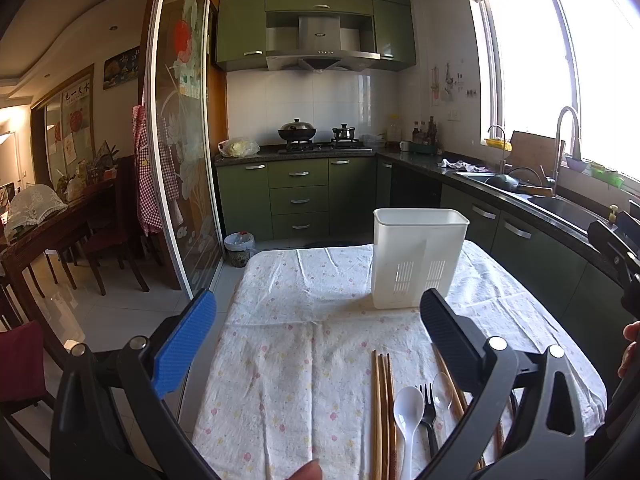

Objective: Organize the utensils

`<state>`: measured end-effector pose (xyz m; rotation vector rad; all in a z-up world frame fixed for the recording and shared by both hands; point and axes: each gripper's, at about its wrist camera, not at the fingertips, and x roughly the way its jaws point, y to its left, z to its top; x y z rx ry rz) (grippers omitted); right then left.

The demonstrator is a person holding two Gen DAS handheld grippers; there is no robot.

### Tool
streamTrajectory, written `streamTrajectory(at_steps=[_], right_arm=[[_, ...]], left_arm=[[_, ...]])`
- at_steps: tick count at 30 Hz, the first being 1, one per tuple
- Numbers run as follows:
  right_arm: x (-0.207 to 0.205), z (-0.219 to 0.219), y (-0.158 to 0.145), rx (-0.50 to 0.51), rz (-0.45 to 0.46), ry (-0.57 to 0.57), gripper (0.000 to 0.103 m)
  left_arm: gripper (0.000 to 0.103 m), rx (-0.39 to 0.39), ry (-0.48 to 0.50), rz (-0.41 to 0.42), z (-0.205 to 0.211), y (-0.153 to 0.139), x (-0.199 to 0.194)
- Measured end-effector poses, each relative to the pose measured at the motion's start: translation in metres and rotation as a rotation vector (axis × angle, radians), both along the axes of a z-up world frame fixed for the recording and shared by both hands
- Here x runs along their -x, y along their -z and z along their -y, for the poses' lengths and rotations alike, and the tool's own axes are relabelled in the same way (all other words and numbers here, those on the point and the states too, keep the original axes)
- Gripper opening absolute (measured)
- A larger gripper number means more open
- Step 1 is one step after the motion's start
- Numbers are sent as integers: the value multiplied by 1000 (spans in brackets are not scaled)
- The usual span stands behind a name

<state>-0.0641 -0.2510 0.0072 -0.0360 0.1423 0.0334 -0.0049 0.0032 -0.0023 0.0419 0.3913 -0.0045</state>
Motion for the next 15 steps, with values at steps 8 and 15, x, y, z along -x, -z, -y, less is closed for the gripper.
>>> streamTrajectory(at_steps=[8, 15], right_arm=[[0, 0, 0, 0, 0, 1, 99], [-1, -1, 1, 0, -3, 1, 99]], left_arm=[[97, 1, -1, 1, -1, 0, 0], [97, 3, -2, -2, -4, 2, 0]])
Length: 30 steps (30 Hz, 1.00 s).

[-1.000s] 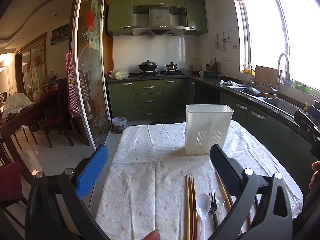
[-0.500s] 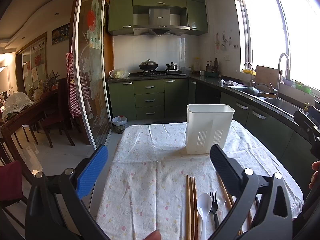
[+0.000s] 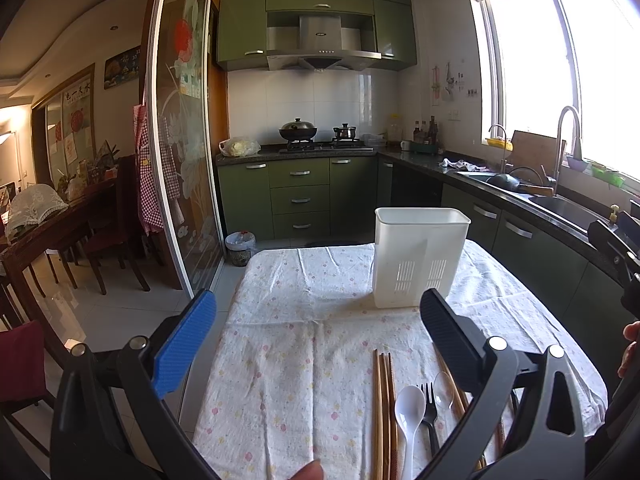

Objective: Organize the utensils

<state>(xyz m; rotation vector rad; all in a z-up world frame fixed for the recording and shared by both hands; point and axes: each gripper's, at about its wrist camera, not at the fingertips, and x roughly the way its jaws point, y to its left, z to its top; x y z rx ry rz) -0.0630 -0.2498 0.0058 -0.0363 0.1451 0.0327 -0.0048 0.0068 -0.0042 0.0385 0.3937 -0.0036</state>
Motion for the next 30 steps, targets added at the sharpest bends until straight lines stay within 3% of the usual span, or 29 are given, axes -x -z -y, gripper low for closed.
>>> streamTrajectory(at_steps=[30], right_arm=[[-3, 1, 0, -3, -6, -2, 99]], left_arm=[[97, -5, -9, -5, 1, 1, -1]])
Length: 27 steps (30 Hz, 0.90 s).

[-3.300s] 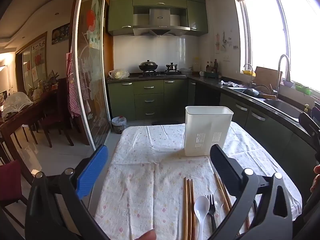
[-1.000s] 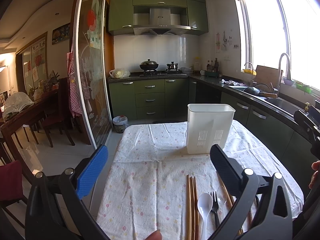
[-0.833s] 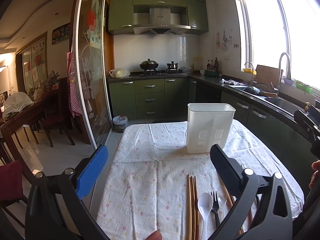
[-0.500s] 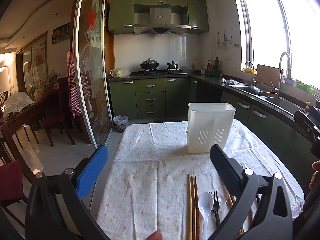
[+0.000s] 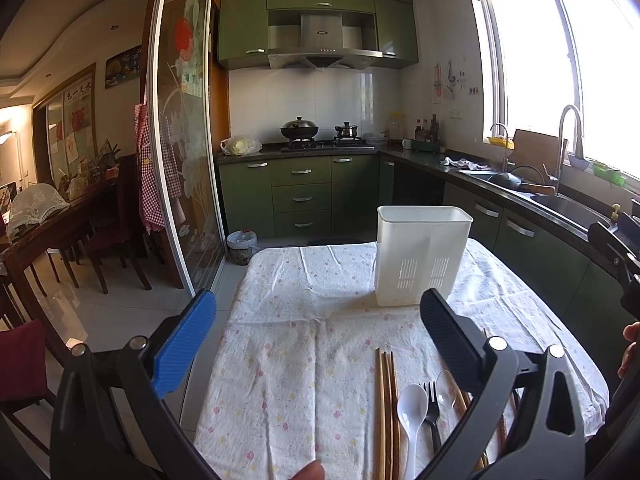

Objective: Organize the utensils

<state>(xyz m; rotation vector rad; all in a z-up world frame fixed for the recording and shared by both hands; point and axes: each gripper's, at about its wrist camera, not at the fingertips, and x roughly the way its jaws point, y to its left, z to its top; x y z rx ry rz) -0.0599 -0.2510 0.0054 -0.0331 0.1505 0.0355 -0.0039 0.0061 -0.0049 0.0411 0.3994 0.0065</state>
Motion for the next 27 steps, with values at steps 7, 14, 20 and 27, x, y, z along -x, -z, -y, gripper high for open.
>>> streamTrajectory(at_steps=[7, 14, 20, 27], right_arm=[[-1, 0, 0, -1, -2, 1, 99], [-4, -4, 10, 0, -8, 0, 99], [-16, -1, 27, -6, -138, -54, 99], [-59, 20, 62, -144, -495, -151, 99]], left_arm=[[97, 19, 15, -7, -1, -2, -1], [97, 39, 43, -38, 0, -2, -5], [97, -13, 107, -348, 12, 27, -40], [97, -8, 187, -636, 25, 65, -74]])
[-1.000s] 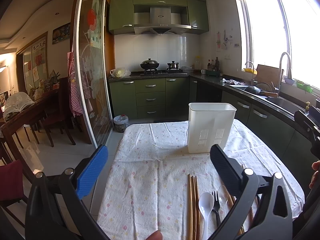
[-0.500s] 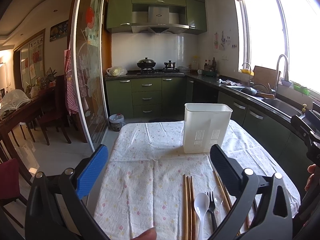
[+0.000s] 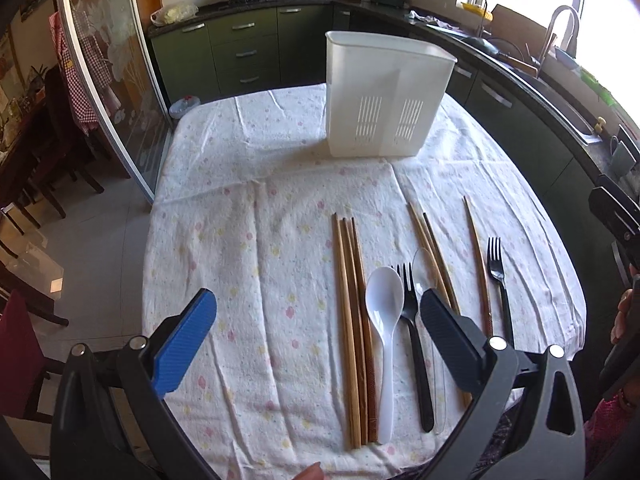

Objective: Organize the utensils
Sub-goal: 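Lower the left tool and grasp the white plastic spoon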

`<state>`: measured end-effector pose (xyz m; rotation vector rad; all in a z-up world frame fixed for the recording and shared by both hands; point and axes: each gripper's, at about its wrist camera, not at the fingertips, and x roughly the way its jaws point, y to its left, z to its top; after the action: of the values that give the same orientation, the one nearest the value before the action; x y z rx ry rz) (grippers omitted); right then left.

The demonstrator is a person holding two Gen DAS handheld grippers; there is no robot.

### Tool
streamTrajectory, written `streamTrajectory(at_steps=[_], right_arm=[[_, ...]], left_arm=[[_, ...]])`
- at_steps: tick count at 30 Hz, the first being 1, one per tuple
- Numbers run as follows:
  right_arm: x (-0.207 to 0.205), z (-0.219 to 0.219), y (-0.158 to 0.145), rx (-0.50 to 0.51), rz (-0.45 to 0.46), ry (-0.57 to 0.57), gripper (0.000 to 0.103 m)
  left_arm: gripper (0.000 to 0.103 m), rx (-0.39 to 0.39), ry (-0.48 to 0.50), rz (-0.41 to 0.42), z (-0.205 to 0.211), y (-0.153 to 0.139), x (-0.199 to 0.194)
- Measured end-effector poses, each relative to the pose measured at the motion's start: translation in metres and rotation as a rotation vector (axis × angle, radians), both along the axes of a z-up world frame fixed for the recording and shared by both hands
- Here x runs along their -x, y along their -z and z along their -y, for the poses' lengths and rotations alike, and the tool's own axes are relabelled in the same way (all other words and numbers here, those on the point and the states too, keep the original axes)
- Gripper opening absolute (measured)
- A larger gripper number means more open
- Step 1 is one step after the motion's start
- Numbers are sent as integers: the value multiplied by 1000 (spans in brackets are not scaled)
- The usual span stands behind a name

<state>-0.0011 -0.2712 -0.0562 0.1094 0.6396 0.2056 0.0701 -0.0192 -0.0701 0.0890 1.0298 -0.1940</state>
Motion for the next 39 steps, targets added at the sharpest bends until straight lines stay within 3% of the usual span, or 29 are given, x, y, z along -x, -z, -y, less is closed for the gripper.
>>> streamTrajectory(at_steps=[3, 9, 14, 17, 20, 22, 26, 30, 34, 39], right_arm=[[-15, 4, 17, -38, -155, -49, 99], [-34, -2, 40, -17, -406, -149, 99], [-45, 1, 48, 5, -548, -166, 99], [-50, 3, 53, 11, -603, -160, 99], [-53, 3, 57, 24, -630, -160, 99], [-53, 2, 59, 32, -636, -162, 99], [-52, 2, 60, 26, -640, -165, 99], [-51, 2, 57, 32, -638, -166, 99], [-48, 1, 51, 38, -626, -171, 99], [-44, -2, 46, 36, -616, -188, 99]], left_arm=[[97, -2, 30, -111, 10, 13, -8], [97, 4, 48, -379, 28, 43, -24], [97, -69, 50, -468, 42, 56, -28], [96, -61, 44, -505, 47, 62, -28], [88, -25, 54, -535, 52, 68, -28], [65, 5, 63, -558, 57, 71, -28], [56, 30, 90, -590, 69, 77, -27], [34, 15, 99, -611, 81, 85, -27], [25, -8, 87, -593, 86, 88, -28], [24, -54, 59, -596, 88, 93, -31]])
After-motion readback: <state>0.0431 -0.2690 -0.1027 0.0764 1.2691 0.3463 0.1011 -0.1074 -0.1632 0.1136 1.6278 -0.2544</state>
